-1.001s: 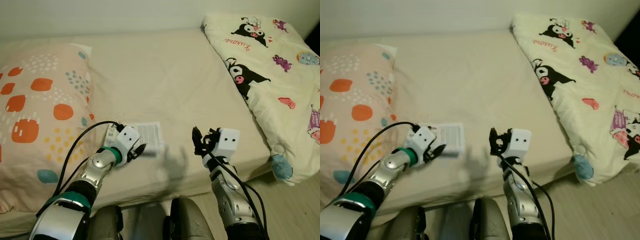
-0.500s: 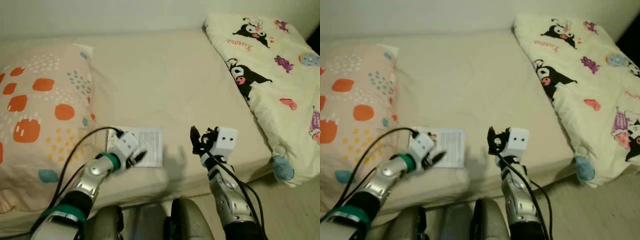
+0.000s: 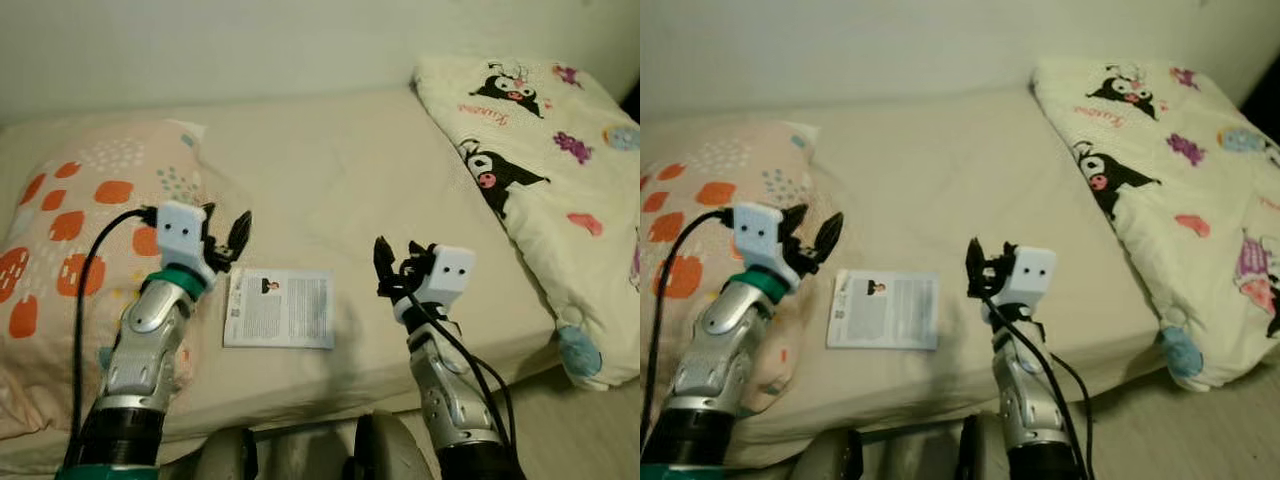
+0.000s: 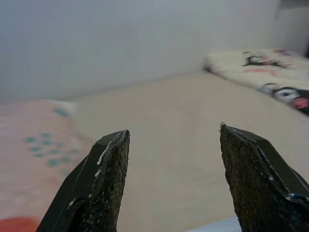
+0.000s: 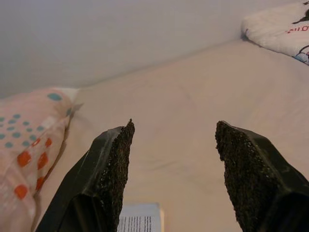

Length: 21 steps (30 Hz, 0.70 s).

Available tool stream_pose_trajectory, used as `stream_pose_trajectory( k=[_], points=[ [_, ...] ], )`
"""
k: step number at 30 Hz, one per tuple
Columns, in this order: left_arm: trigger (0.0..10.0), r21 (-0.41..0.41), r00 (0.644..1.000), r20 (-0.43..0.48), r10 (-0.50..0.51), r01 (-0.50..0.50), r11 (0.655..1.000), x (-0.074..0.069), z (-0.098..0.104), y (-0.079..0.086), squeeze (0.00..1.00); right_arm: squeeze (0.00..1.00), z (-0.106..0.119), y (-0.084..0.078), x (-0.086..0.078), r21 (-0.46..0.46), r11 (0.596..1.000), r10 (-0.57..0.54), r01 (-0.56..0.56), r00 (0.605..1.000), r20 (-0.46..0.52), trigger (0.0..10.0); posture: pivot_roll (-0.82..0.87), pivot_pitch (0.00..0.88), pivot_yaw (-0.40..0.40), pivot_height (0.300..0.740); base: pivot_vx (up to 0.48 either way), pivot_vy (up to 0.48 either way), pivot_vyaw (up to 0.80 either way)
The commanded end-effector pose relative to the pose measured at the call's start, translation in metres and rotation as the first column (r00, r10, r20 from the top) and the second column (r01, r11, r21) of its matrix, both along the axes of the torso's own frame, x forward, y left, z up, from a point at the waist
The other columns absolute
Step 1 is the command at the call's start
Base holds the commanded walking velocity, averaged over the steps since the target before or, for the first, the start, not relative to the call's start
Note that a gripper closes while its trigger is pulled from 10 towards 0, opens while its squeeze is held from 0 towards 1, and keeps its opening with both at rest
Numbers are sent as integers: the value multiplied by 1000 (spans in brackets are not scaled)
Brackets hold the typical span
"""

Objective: Clean up the room

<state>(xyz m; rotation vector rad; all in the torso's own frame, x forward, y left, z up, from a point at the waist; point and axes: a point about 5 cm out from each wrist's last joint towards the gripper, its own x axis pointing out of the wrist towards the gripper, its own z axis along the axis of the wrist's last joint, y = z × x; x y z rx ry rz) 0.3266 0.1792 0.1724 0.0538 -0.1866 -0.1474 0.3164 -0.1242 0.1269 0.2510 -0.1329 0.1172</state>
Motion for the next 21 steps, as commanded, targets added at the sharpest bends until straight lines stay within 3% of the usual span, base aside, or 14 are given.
stream_pose_trajectory(
  k=[1, 5, 10, 21],
  points=[
    [10000, 22, 997, -30, 72, -71, 997, -3, -8, 16, 0, 0, -5, 0, -1, -12, 999, 29, -30, 999, -18, 10000, 91, 0, 20, 630, 0, 0, 0],
    [10000, 2, 993, -75, 92, -93, 996, -7, -7, 19, 0, 0, -4, 0, 2, -19, 999, 41, -42, 999, -29, 10000, 90, 0, 12, 630, 0, 0, 0],
    [10000, 15, 992, -72, 103, -102, 995, -11, -3, 17, 0, 0, 2, -12, 6, 50, 999, 16, -16, 1000, 1, 10000, 90, 0, 4, 630, 0, 0, -526],
    [10000, 11, 991, -98, 94, -93, 996, -14, -6, 10, 0, 0, -2, -20, 8, 24, 1000, -10, 11, 1000, -22, 10000, 86, 0, -1, 681, 0, 0, 0]
  ],
)
